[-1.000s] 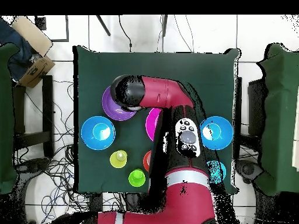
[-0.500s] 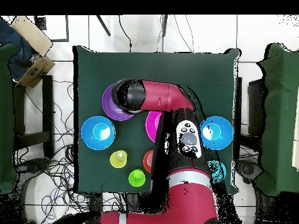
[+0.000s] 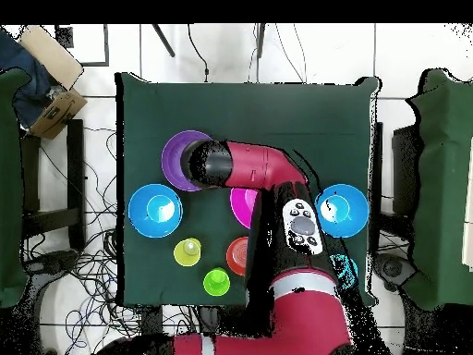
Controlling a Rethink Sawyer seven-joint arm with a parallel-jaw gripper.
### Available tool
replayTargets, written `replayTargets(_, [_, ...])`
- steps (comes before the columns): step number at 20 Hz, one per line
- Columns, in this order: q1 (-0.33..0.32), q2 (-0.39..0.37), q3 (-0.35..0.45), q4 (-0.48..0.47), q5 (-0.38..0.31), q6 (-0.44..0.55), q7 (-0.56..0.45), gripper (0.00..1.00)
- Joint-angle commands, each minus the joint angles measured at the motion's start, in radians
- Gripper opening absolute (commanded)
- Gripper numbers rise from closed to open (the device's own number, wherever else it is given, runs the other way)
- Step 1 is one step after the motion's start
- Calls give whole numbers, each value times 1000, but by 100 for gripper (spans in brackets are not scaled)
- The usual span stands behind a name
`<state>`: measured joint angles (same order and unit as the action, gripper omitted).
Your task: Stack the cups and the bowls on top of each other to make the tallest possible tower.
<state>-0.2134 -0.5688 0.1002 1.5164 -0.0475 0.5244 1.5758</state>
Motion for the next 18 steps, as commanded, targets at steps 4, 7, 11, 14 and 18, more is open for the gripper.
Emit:
replayTargets(4, [9,78,87,59,-112,-102,-1,100])
replayTargets(7, [18,94,80,50,-124,-127,11,100])
replayTargets(11, [10,92,87,63,-136,-150,13,100])
replayTargets(14, [9,109,89,51,-145,-168,16,100])
replayTargets(18, [3,116,96,66,-160,-207,24,100])
